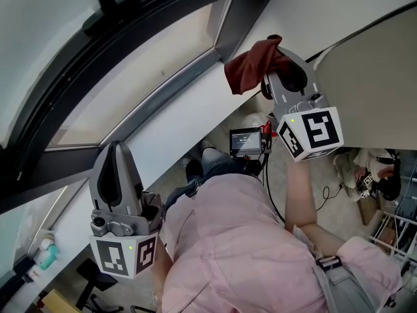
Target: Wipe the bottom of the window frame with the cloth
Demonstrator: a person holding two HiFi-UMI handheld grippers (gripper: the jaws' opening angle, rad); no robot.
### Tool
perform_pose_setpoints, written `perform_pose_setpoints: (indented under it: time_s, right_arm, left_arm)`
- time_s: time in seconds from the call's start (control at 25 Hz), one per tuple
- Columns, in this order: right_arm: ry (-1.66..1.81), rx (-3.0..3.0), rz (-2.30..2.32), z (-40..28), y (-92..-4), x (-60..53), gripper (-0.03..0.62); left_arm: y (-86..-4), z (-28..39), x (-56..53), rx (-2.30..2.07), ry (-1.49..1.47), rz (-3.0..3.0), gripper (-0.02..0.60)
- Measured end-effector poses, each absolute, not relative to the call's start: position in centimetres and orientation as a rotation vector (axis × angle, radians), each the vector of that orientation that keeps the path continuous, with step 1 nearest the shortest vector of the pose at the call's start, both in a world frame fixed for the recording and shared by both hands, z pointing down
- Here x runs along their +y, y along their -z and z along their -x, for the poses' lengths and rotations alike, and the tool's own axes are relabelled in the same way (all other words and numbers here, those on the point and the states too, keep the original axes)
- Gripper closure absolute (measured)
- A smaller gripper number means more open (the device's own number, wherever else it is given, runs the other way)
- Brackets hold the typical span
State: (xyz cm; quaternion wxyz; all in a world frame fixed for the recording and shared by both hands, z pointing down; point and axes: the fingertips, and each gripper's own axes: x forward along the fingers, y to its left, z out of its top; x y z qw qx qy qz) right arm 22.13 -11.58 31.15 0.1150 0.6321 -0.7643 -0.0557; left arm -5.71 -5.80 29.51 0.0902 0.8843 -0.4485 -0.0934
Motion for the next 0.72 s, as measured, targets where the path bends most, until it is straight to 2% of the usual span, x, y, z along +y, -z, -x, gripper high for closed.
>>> perform_pose_setpoints:
  time_s: [0.4, 0.72]
  right_arm:
    - [0.186, -2.354, -1.747, -18.7, -31.5, -13.5, 0.536]
    - [0.206, -2.566, -1.488, -10.6, -32.7, -16.5, 0.536]
  left_arm:
    - [-29.6, 7.3, -4.8, -1.444, 0.287, -2.586, 0.584]
    - [-29.3, 7.5, -5.1, -1.581, 0.274, -2.535, 0.585]
